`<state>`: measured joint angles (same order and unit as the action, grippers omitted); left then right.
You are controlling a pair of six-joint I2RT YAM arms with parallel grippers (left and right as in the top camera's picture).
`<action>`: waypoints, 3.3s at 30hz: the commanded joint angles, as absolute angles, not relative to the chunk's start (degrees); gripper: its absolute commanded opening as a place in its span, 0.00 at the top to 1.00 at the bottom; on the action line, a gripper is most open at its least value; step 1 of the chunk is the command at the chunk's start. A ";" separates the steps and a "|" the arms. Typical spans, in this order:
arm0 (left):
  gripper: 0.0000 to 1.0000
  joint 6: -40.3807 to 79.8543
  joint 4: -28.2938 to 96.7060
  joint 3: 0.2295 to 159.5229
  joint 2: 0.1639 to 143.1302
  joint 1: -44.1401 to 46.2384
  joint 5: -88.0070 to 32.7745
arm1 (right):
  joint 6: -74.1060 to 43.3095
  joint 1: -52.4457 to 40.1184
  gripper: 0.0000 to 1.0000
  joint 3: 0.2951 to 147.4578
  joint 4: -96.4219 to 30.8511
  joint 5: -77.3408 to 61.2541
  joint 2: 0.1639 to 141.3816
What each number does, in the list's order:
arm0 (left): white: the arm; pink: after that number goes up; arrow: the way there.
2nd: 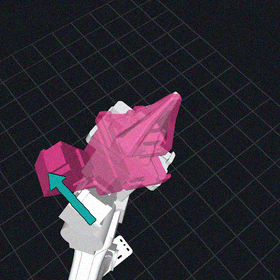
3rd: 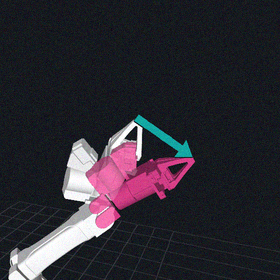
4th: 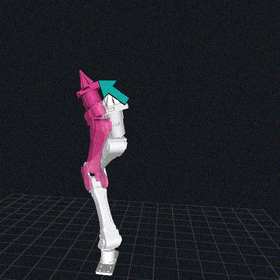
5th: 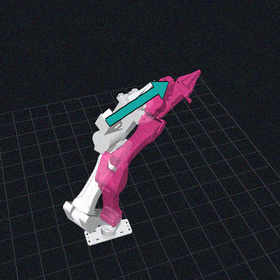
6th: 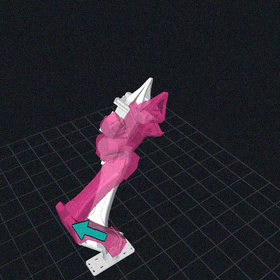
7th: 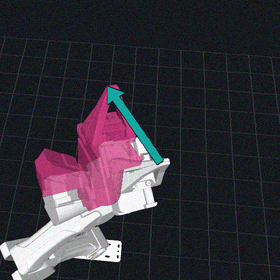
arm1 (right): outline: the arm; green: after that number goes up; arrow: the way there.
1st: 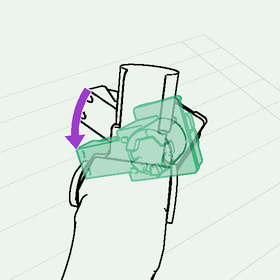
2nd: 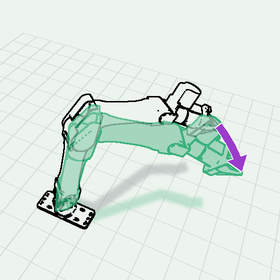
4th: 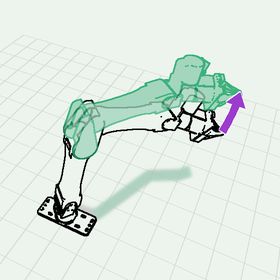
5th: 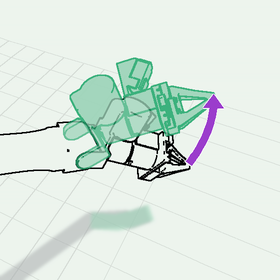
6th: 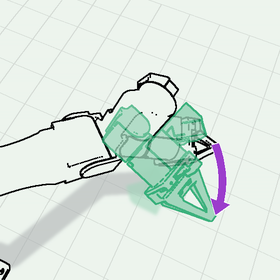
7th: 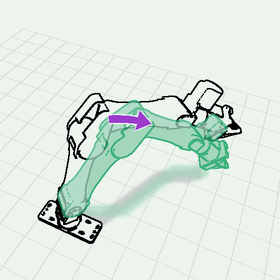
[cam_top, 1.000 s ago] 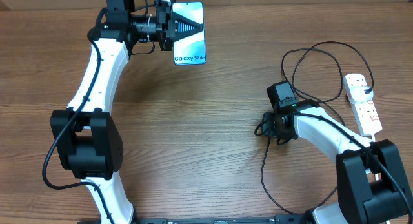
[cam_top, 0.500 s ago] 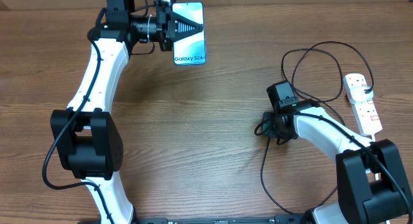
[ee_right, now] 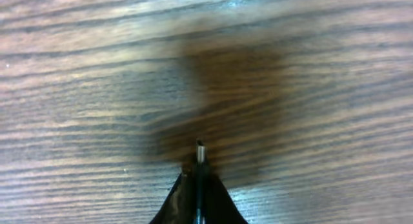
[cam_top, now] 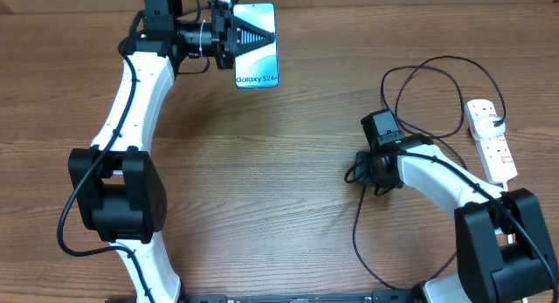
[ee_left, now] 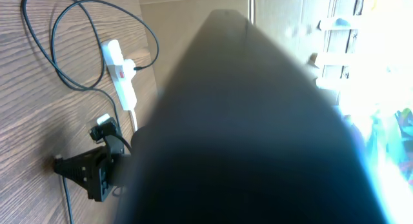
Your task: Plug charger to phone and switch on socket
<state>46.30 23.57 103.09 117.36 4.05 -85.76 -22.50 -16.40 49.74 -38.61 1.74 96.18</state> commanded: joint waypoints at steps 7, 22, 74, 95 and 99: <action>0.96 44.99 23.27 103.37 117.73 4.32 -87.59 | -17.47 -14.39 0.96 51.55 -44.14 -12.05 99.63; 0.96 48.53 22.00 103.37 117.73 4.38 -85.34 | -18.22 -12.91 0.96 54.72 -22.35 -71.94 90.65; 0.96 44.99 20.67 103.37 117.73 11.86 -84.49 | -56.40 -17.52 0.96 54.72 27.92 -73.60 90.65; 0.96 47.81 21.17 103.37 117.73 12.08 -85.62 | -56.82 -16.32 0.96 54.72 30.13 -70.11 90.67; 0.96 48.53 21.17 103.37 117.73 12.19 -85.60 | -56.84 -16.32 0.96 54.72 30.11 -69.60 90.65</action>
<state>47.51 21.39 103.09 117.36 11.29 -83.55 -56.77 -16.49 54.00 29.89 -70.59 91.39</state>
